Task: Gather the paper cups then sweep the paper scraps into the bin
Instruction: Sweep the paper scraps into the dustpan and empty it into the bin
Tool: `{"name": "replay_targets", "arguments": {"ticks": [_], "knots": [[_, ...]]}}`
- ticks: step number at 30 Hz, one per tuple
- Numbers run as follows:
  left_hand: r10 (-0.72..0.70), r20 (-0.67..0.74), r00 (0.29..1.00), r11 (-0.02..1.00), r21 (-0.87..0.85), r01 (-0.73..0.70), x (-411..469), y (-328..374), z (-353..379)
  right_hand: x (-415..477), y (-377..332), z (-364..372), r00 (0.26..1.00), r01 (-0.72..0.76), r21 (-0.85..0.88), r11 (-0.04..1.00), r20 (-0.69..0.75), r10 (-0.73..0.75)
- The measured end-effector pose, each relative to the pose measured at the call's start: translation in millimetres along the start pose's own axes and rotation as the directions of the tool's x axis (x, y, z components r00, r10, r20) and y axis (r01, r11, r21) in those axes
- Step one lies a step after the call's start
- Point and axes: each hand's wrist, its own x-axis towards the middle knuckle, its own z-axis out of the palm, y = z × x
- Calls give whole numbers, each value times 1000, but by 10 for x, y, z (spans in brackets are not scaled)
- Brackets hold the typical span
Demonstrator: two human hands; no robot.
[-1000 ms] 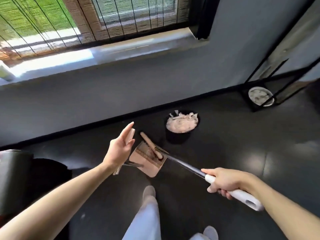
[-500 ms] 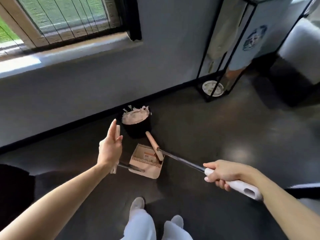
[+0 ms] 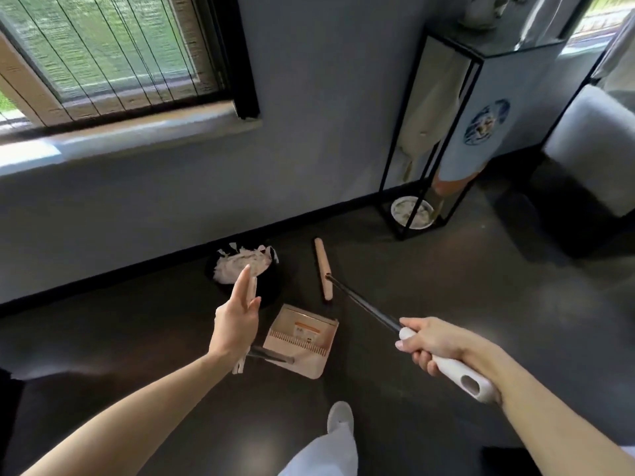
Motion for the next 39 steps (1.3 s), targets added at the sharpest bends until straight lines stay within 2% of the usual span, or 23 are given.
{"name": "replay_targets", "arguments": {"ticks": [8, 15, 20, 23, 29, 34, 39], "knots": [[7, -68, 998, 1000, 12, -6, 190, 229, 51, 667, -524, 73, 998, 9, 67, 998, 58, -13], [14, -192, 981, 996, 92, 3, -12, 370, 49, 907, -744, 338, 988, 43, 143, 989, 139, -63], [-2, -253, 967, 996, 82, 24, -355, 410, 125, 805, -663, 420, 983, 124, 21, 992, 136, -126], [-12, -274, 962, 996, 77, 34, -551, 376, 114, 635, -619, 401, 972, 211, -112, 971, 133, -196], [-56, -324, 944, 994, 72, 83, -854, 296, 22, 162, -612, 351, 938, 343, -333, 878, 177, -299], [-54, -278, 959, 992, 92, 82, -1049, 201, -106, -199, -498, 575, 932, 360, -499, 788, 228, -282], [-13, -267, 964, 991, 123, 47, -1276, 114, -369, -401, -259, 863, 935, 350, -467, 812, 232, -269]]}}
